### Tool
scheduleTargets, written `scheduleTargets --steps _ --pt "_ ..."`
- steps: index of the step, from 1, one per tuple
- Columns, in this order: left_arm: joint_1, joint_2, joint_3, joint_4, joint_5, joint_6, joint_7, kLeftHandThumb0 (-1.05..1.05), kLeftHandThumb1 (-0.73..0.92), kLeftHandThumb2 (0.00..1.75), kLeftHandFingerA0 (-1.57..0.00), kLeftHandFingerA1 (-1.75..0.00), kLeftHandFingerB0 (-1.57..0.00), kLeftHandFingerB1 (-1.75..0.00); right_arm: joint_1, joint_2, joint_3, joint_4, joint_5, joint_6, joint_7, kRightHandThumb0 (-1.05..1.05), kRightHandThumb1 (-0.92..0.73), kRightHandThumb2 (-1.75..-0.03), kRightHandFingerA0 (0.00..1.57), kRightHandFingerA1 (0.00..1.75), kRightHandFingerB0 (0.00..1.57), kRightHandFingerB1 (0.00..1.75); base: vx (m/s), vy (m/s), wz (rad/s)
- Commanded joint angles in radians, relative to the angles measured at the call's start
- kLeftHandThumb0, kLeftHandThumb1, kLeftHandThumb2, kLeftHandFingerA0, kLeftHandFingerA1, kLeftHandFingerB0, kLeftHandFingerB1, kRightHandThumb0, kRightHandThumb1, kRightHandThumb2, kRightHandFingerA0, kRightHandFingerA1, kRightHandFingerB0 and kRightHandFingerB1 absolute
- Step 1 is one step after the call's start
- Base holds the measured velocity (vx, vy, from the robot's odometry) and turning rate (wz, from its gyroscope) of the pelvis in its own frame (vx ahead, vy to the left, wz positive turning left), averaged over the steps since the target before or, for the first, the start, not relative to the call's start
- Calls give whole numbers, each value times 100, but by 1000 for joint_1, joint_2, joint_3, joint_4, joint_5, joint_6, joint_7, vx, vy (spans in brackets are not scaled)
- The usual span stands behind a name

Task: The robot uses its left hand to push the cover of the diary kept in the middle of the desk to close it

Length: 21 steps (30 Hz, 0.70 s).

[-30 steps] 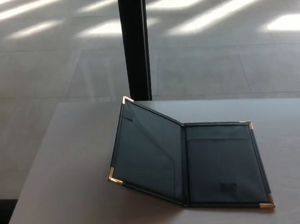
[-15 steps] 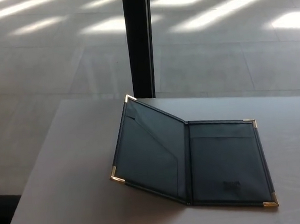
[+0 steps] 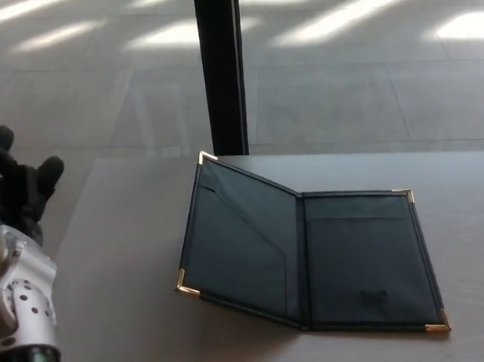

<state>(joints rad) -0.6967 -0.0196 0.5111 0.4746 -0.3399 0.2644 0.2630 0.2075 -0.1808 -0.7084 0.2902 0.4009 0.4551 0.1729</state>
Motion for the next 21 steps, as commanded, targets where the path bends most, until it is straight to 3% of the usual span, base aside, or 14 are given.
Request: scheduleTargets --steps 1,2,3,4,8,9,10,14,15,17,18,19,20,21 --pt "54 -32 -52 18 11 6 2 -96 91 86 -58 -57 -44 -49 -20 -16 -37 -55 62 -8 -20 -72 -92 -70 38 67 40 47 0 0 0" --pt "67 -32 -62 12 14 12 0 -90 80 117 -51 -61 -43 -56 -20 -15 -36 -55 61 -8 -18 -72 -92 -71 38 67 40 48 0 0 0" --pt "80 -32 -71 7 13 19 -2 -90 80 117 -51 -61 -43 -56 -21 -17 -35 -51 58 -10 -14 -72 -92 -71 38 67 40 48 0 0 0" --pt "87 -29 -80 12 20 29 9 -97 92 84 -52 -50 -42 -46 -28 -12 -40 -52 58 -4 -33 -73 -92 -69 42 69 45 49 0 0 0" --pt "113 -17 -103 7 36 70 53 -96 92 79 -60 -49 -49 -46 -30 -18 -41 -40 58 -15 -14 -74 -92 -72 39 67 39 46 0 0 0" --pt "123 -17 -109 -19 44 123 88 -94 75 116 -52 -58 -47 -56 -34 -18 -45 -38 62 -14 -15 -72 -92 -70 38 66 41 48 0 0 0" --pt "132 -20 -115 -39 46 140 98 -93 92 78 -55 -50 -46 -46 -37 -17 -47 -40 61 -11 -25 -72 -92 -68 42 66 46 49 0 0 0" --pt "206 -59 -151 -175 50 207 132 -91 92 80 -58 -56 -43 -48 -47 -26 -45 -7 51 -30 -14 -74 -92 -70 39 65 41 46 0 0 0" --pt "231 -85 -163 -225 44 232 144 -99 91 81 -58 -63 -49 -54 -55 -28 -46 -1 53 -32 -16 -74 -92 -69 39 65 44 48 0 0 0" --pt "326 -166 -203 -363 26 292 165 -100 92 84 -52 -58 -39 -49 -62 -27 -47 -4 53 -36 -19 -74 -92 -69 39 66 44 49 0 0 0" --pt "342 -201 -197 -385 18 308 197 -104 91 82 -57 -59 -43 -49 -57 -23 -47 -18 55 -30 -22 -73 -92 -70 38 65 43 50 0 0 0" --pt "368 -248 -173 -426 -24 315 216 -96 74 117 -51 -63 -43 -57 -53 -19 -45 -34 56 -21 -26 -73 -92 -71 35 64 43 52 0 0 0" --pt "393 -264 -178 -449 -34 317 201 -98 92 79 -52 -57 -44 -50 -53 -20 -45 -32 56 -22 -24 -73 -92 -71 35 63 43 52 0 0 0" --pt "417 -280 -186 -472 -41 315 186 -97 92 81 -50 -57 -41 -50 -54 -21 -45 -34 57 -19 -25 -72 -92 -70 37 64 44 52 0 0 0"
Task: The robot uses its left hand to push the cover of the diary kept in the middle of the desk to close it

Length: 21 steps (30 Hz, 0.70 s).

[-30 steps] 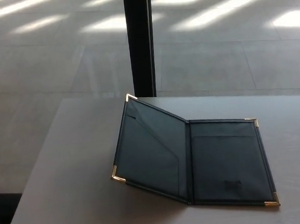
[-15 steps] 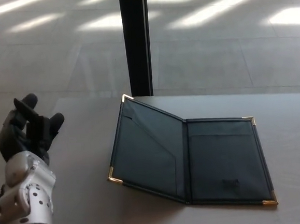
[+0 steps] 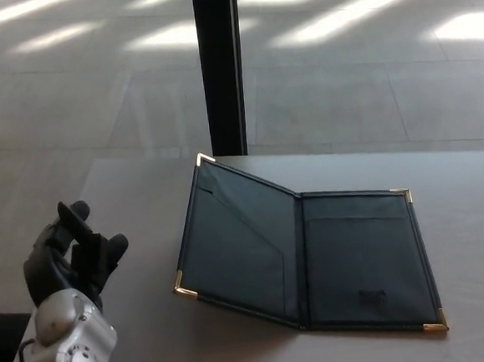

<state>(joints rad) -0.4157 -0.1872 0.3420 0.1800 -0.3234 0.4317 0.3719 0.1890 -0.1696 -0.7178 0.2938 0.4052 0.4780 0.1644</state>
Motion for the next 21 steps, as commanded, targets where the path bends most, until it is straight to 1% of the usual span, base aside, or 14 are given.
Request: scheduleTargets --steps 1,2,3,4,6,7,11,14,15,16,17,18,20,21 --pt "168 -134 -31 -208 -64 145 61 -95 92 81 -50 -55 -43 -50 -36 -32 -38 -43 56 -36 -17 -71 -77 -116 35 66 39 60 0 0 0" --pt "186 -148 -40 -229 -66 149 55 -95 92 81 -50 -55 -43 -50 -35 -33 -38 -43 58 -35 -14 -71 -77 -116 35 66 39 60 0 0 0" --pt "203 -162 -53 -239 -64 148 51 -97 92 78 -49 -54 -43 -51 -32 -37 -40 -43 57 -35 -12 -73 -92 -70 36 65 44 52 0 0 0" --pt "238 -193 -86 -276 -80 166 44 -97 92 77 -49 -55 -43 -50 -32 -42 -37 -34 54 -41 -2 -78 -73 -96 36 67 39 57 0 0 0" --pt "253 -212 -99 -298 -100 184 52 -95 92 78 -48 -55 -38 -48 -36 -41 -37 -27 49 -44 -11 -78 -73 -97 38 67 40 57 0 0 0" --pt "267 -218 -117 -310 -104 191 50 -94 92 79 -48 -55 -41 -49 -36 -40 -37 -29 48 -45 -12 -73 -92 -68 37 66 45 51 0 0 0" --pt "321 -253 -197 -340 -122 216 52 -98 92 82 -47 -57 -38 -49 -53 -37 -37 -37 57 -38 -14 -74 -92 -69 38 69 44 55 0 0 0" --pt "335 -251 -216 -339 -131 220 58 -100 91 83 -48 -59 -38 -50 -56 -39 -36 -38 57 -37 -15 -74 -92 -69 38 69 44 55 0 0 0" --pt "354 -260 -218 -315 -129 225 71 -98 92 79 -49 -58 -42 -52 -63 -44 -38 -30 60 -40 -8 -74 -92 -68 38 69 45 56 0 0 0" --pt "356 -260 -220 -312 -132 226 74 -98 92 79 -49 -58 -42 -52 -64 -45 -38 -29 60 -40 -7 -74 -92 -68 38 69 45 56 0 0 0" --pt "362 -258 -228 -311 -129 228 82 -92 79 117 -48 -64 -42 -59 -66 -45 -39 -22 60 -43 -7 -74 -92 -68 38 68 44 52 0 0 0" --pt "370 -259 -240 -307 -119 230 92 -96 92 85 -53 -60 -40 -51 -69 -46 -41 -17 61 -44 -6 -74 -92 -69 36 67 44 53 0 0 0" --pt "385 -259 -261 -304 -117 227 92 -96 92 84 -47 -58 -37 -49 -70 -47 -38 -22 55 -44 -14 -73 -92 -69 38 67 44 52 0 0 0" --pt "391 -249 -269 -307 -116 228 85 -100 91 86 -47 -59 -36 -50 -71 -43 -33 -23 55 -43 -11 -72 -92 -68 37 68 43 52 0 0 0"
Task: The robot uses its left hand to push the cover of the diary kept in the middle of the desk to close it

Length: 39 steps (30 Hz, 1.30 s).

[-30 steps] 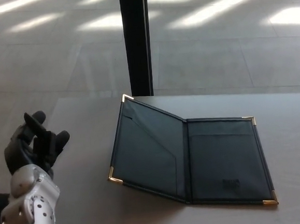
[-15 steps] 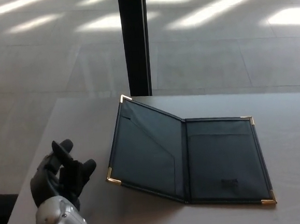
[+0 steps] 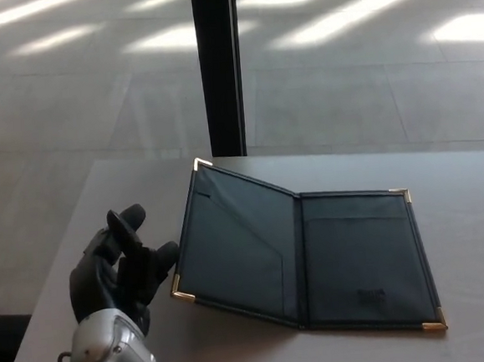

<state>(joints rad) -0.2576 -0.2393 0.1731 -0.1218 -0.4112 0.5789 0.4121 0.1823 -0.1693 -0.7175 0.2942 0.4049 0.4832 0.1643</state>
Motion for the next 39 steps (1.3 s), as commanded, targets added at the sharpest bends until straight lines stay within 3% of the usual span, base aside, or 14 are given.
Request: scheduleTargets --steps 1,4,5,6,7,10,11,26,27,28,32,34,35,39 --pt "238 -192 -109 1 -28 76 42 -100 91 83 -40 -55 -33 -49 -64 -40 -33 -27 58 -48 -11 -73 -92 -69 37 72 44 56 0 0 0" --pt "241 -180 -133 22 -10 59 60 -100 91 83 -36 -58 -31 -50 -61 -40 -31 -32 57 -51 -5 -73 -92 -71 34 69 42 55 0 0 0" --pt "237 -176 -136 24 -5 56 72 -91 82 127 -34 -63 -21 -53 -64 -39 -34 -33 58 -46 -15 -72 -92 -69 37 68 45 55 0 0 0" --pt "230 -166 -142 26 -1 55 81 -92 84 128 -29 -61 -20 -53 -64 -36 -36 -36 59 -43 -22 -72 -92 -68 38 68 46 55 0 0 0" --pt "220 -152 -146 30 2 53 85 -102 91 85 -29 -58 -23 -48 -62 -32 -39 -38 64 -42 -19 -73 -92 -69 35 67 44 54 0 0 0" --pt "201 -125 -148 32 -7 47 81 -100 91 80 -26 -61 -24 -49 -57 -34 -41 -36 66 -45 -7 -73 -92 -70 37 68 43 55 0 0 0" --pt "167 -103 -143 38 5 39 84 -96 92 79 -23 -53 -21 -45 -54 -35 -39 -34 64 -47 -4 -73 -92 -71 35 67 41 52 0 0 0" --pt "-95 39 2 157 14 41 50 -97 92 76 -27 -47 -26 -41 -38 -27 -45 -36 63 -55 0 -74 -92 -68 37 68 41 50 0 0 0" --pt "-106 38 21 152 6 47 56 -95 79 124 -30 -57 -16 -46 -38 -23 -48 -40 67 -52 -4 -74 -92 -70 37 69 40 51 0 0 0" --pt "-112 47 23 146 8 55 49 -97 91 78 -31 -49 -27 -42 -39 -23 -49 -37 68 -52 -5 -74 -92 -70 37 68 40 50 0 0 0" --pt "-163 96 47 147 25 55 36 -92 92 79 -35 -50 -18 -36 -31 -15 -57 -32 67 -55 -14 -73 -92 -70 37 66 43 52 0 0 0" --pt "-199 132 54 178 45 39 26 -89 92 79 -37 -50 -26 -39 -26 -12 -54 -34 58 -60 -17 -73 -92 -68 37 65 44 51 0 0 0" --pt "-224 189 68 200 43 50 -9 -91 92 79 -28 -44 -22 -38 -23 -11 -56 -37 58 -57 -22 -75 -92 -70 38 66 45 53 0 0 0" --pt "-266 259 99 267 47 56 -28 -95 91 78 -29 -39 -22 -36 4 2 -73 -54 80 -54 -12 -74 -92 -71 36 67 42 51 0 0 0"
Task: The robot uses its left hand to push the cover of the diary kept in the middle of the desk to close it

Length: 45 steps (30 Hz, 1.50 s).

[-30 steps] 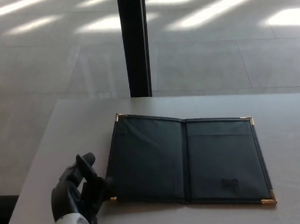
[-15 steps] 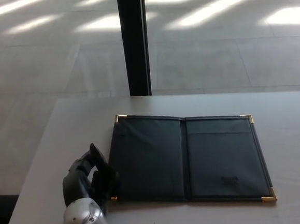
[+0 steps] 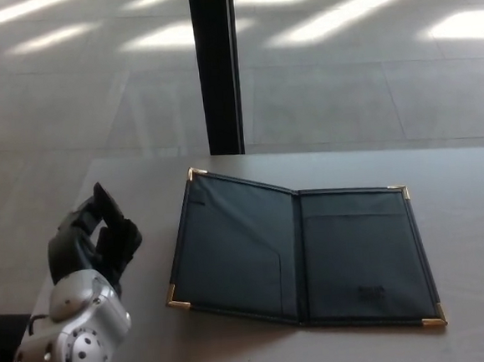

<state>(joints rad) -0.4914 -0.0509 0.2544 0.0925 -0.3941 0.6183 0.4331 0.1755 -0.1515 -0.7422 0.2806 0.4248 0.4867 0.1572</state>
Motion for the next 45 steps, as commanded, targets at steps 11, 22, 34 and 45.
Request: scheduleTargets --steps 11,22,34,45 --pt "91 48 -12 10 56 33 -55 -103 89 83 -31 -49 -25 -43 13 7 -53 -75 61 -53 -41 -72 -92 -71 40 70 44 51 0 0 1" --pt "225 -146 -60 -90 59 50 -6 -96 91 79 -30 -51 -25 -43 -4 -14 -64 -55 70 -47 -39 -73 -92 -68 41 69 45 50 0 0 0" --pt "343 -307 -135 -184 -3 67 -2 -100 92 86 -24 -54 -22 -46 -20 -47 -62 -5 57 -69 -17 -74 -92 -69 40 66 43 47 0 0 0" --pt "359 -421 -240 -144 -47 31 24 -99 92 87 -24 -56 -18 -45 -7 -39 -61 -41 62 -55 -19 -74 -92 -70 39 69 44 52 0 0 0"
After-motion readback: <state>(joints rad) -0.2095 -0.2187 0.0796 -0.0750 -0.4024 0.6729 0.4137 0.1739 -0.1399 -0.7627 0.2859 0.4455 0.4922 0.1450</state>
